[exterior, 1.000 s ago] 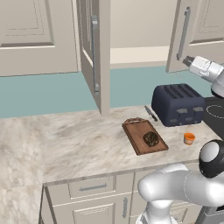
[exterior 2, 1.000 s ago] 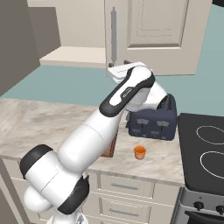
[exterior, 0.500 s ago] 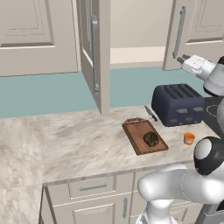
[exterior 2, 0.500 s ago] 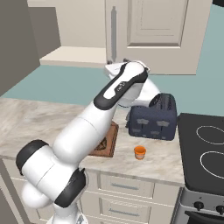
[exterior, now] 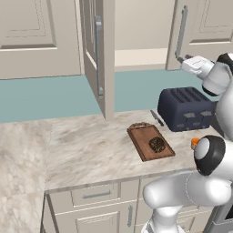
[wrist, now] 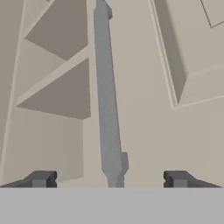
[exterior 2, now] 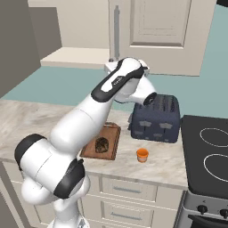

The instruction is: Pick the bread, place it on the cutting board, pick the jam, place it on the counter, and close the cabinet.

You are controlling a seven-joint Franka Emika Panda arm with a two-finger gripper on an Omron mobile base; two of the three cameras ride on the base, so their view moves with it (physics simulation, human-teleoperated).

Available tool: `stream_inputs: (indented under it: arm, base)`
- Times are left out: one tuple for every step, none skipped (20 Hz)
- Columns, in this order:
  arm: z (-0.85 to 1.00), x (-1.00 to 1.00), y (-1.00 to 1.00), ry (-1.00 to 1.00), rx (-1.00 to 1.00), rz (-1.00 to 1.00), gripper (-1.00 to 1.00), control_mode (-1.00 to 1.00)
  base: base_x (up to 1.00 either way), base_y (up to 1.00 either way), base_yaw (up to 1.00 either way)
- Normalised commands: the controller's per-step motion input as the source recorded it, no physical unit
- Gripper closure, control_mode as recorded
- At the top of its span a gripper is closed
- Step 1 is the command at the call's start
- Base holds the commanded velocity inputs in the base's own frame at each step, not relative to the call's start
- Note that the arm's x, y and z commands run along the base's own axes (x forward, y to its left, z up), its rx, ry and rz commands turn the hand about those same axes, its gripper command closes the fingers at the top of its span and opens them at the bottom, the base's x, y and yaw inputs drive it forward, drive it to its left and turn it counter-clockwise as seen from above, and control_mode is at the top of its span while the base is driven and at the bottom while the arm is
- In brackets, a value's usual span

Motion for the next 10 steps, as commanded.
stream_inputs:
  arm:
    - [0.0,0.3,0.01,0.0,0.0,-0.07,-1.0,-1.0]
    - [0.0,0.29,0.0,0.0,0.0,-0.07,-1.0,-1.0]
    - [0.0,0.29,0.0,0.0,0.0,-0.07,-1.0,-1.0]
    - [0.0,0.29,0.0,0.0,0.0,-0.07,-1.0,-1.0]
    - [0.0,0.27,0.0,0.0,0.0,-0.07,-1.0,-1.0]
    - [0.0,0.24,0.0,0.0,0.0,-0.07,-1.0,-1.0]
    - [0.0,0.23,0.0,0.0,0.0,-0.08,-1.0,-1.0]
    - [0.0,0.24,0.0,0.0,0.0,-0.08,-1.0,-1.0]
    - [0.0,0.23,0.0,0.0,0.0,-0.09,-1.0,-1.0]
    - [0.0,0.22,0.0,0.0,0.0,-0.09,-1.0,-1.0]
  base:
    - [0.0,0.0,0.0]
    - [0.0,0.0,0.0]
    - [0.0,0.0,0.0]
    - [0.0,0.0,0.0]
    - [0.0,0.0,0.0]
    - [0.0,0.0,0.0]
    - [0.0,0.0,0.0]
    - [0.0,0.0,0.0]
    - [0.0,0.0,0.0]
    - [0.0,0.0,0.0]
